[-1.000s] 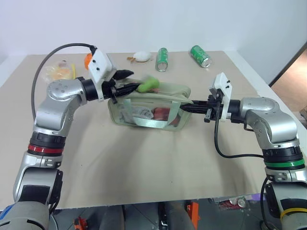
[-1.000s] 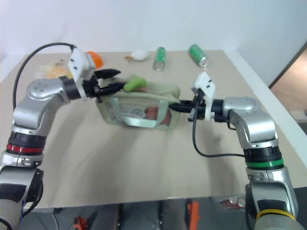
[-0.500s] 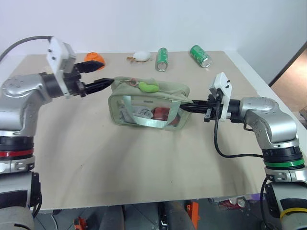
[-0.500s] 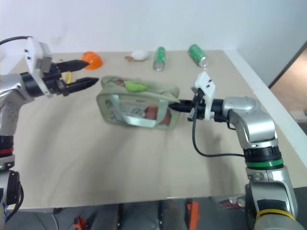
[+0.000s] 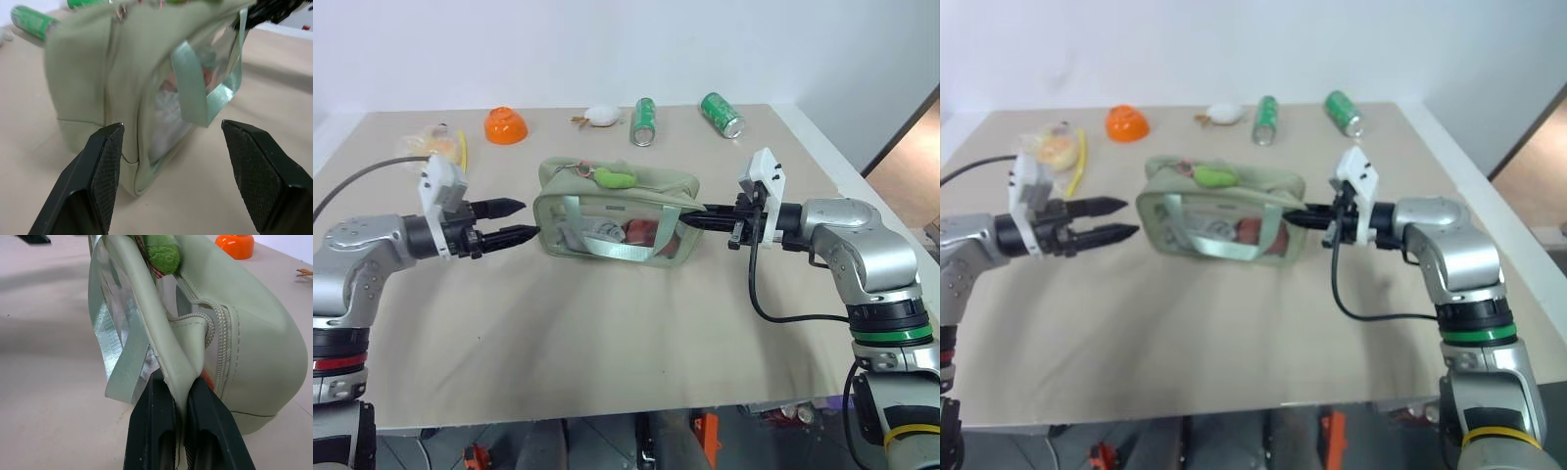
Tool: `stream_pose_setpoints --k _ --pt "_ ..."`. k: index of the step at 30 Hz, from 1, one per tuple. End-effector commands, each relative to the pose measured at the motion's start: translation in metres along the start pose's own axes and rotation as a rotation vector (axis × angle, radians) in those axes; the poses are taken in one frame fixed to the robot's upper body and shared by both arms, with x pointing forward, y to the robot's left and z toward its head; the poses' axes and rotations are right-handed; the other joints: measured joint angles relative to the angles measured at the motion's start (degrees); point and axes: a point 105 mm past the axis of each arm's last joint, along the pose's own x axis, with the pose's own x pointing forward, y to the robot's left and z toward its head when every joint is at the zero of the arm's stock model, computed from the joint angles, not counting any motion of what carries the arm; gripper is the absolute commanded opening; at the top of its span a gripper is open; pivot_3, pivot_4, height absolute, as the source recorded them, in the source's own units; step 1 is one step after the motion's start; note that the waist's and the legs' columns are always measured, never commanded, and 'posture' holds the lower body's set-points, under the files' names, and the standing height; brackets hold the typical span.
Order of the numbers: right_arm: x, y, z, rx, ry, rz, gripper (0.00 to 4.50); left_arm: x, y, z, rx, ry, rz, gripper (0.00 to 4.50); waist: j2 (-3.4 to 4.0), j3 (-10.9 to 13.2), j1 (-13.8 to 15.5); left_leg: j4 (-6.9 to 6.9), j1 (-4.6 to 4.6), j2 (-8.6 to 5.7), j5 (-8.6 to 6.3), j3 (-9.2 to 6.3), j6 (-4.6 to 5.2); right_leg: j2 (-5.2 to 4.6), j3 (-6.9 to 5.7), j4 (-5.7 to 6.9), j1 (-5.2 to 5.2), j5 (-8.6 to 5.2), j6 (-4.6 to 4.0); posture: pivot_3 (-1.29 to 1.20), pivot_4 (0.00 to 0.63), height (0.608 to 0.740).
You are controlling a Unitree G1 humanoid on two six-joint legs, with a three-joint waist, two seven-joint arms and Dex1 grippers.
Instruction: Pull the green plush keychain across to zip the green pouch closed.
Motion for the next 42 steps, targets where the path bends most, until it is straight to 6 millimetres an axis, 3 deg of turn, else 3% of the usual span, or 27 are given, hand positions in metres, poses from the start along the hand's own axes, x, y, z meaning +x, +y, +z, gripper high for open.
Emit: stream_pose_setpoints --k 1,6,10,16,24,33,38,42 --pt "-0.002 0.001 0.011 -0.035 -0.022 -0.002 0.0 0.004 0.008 0.016 0.085 -0.045 0.035 3.29 0.0 0.0 0.0 0.0 0.0 0.0 0.0 0.0 0.0 0.01 0.0 0.0 0.0 0.0 0.0 0.0 0.15 0.74" --pt "-0.004 0.003 0.01 -0.03 -0.019 -0.005 0.0 0.014 0.018 0.021 0.078 -0.078 0.056 3.29 0.0 0.0 0.1 0.01 -0.01 0.0 0.0 0.0 0.0 0.02 0.01 0.0 0.01 0.0 0.0 0.0 0.15 0.74" --pt "-0.005 0.003 0.009 -0.025 -0.016 -0.014 0.0 0.016 0.013 0.022 0.059 -0.096 0.014 2.22 0.0 0.0 0.0 0.0 0.0 0.0 0.0 0.0 0.0 0.02 0.02 0.0 0.01 0.0 0.0 0.0 0.15 0.74" --pt "-0.006 0.002 0.009 -0.022 -0.015 -0.019 0.0 0.016 -0.006 0.025 0.016 -0.118 -0.096 0.03 0.0 0.0 0.0 0.0 -0.01 0.0 0.0 0.0 0.0 0.02 0.02 0.0 0.01 0.0 0.01 0.0 0.15 0.74" --pt "-0.004 0.0 0.009 -0.01 -0.029 -0.019 0.0 0.016 -0.013 0.016 0.004 -0.083 -0.09 0.01 0.0 0.0 0.1 0.01 -0.01 0.0 0.0 0.0 0.0 0.01 0.02 0.0 0.01 0.0 0.01 0.0 0.15 0.74" --pt "-0.015 -0.006 0.02 -0.014 -0.073 -0.035 3.04 0.015 -0.012 0.013 0.004 -0.081 -0.069 0.0 0.0 0.0 0.1 0.01 -0.02 -0.01 0.0 0.0 0.0 0.01 0.02 0.0 0.01 0.0 0.01 0.0 0.15 0.74" --pt "-0.048 -0.028 0.054 -0.043 -0.208 -0.143 3.1 0.016 -0.011 0.014 0.008 -0.085 -0.065 0.0 0.0 0.0 0.1 0.02 -0.05 -0.02 0.0 0.0 0.0 0.0 0.02 0.0 0.01 0.0 0.01 0.0 0.15 0.74" --pt "-0.061 -0.033 0.079 -0.067 -0.335 -0.159 3.1 0.017 -0.012 0.014 0.008 -0.088 -0.064 0.0 0.0 0.0 0.1 0.0 -0.03 -0.01 -0.01 -0.01 0.01 0.0 0.01 0.0 0.0 0.0 0.01 0.0 0.15 0.74"
